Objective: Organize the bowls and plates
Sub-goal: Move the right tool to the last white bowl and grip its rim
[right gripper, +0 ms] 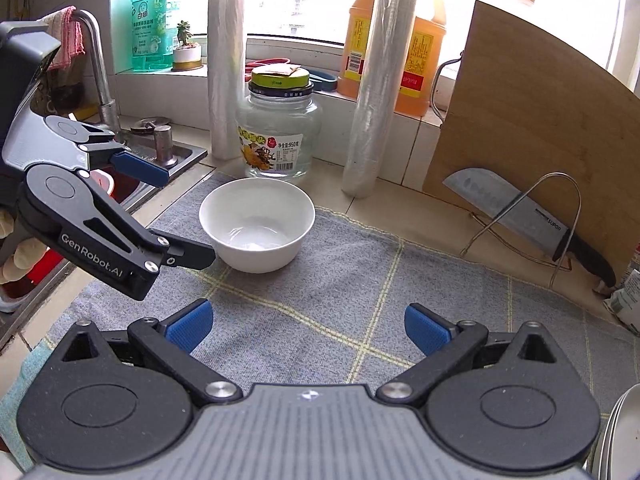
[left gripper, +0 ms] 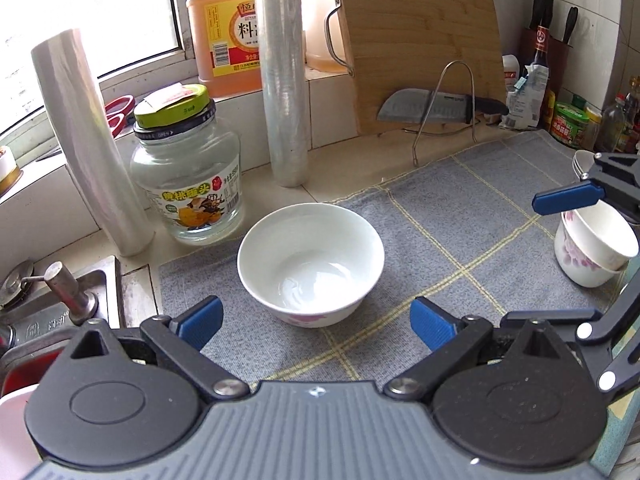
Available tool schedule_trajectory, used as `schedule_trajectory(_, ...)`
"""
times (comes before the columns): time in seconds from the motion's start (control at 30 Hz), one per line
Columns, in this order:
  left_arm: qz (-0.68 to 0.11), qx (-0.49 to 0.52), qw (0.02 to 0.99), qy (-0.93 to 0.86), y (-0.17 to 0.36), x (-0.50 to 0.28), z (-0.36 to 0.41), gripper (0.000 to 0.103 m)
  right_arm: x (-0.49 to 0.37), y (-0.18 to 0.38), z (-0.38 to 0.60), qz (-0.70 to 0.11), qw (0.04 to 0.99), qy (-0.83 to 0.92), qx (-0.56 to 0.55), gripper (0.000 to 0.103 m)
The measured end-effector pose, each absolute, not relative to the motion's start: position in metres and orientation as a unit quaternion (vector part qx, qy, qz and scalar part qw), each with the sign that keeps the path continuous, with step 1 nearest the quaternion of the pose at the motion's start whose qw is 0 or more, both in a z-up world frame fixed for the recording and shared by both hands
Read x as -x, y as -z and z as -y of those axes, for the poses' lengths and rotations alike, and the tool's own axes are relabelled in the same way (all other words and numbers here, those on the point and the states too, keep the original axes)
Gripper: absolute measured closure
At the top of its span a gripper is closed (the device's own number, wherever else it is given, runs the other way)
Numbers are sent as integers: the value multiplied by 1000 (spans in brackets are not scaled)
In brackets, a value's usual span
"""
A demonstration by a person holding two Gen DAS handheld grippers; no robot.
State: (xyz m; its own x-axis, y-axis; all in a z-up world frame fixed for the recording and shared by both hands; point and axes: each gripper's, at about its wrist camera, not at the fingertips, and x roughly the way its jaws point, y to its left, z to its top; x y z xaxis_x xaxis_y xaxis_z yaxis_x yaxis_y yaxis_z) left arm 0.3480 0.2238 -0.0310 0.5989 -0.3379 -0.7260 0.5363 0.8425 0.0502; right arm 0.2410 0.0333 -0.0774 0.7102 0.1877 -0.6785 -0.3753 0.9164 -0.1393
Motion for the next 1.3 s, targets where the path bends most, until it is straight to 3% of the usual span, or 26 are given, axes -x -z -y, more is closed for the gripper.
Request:
schedule_trajectory(0.9,-471,-84,831,284,60,-460,-212,5,-323,134,-82,-362,890,-227,158,0)
schedule_trajectory(1.3,-498,-87,806,307,64,-471,-209,11,-336,140,-82,-353,893,-239,147,14)
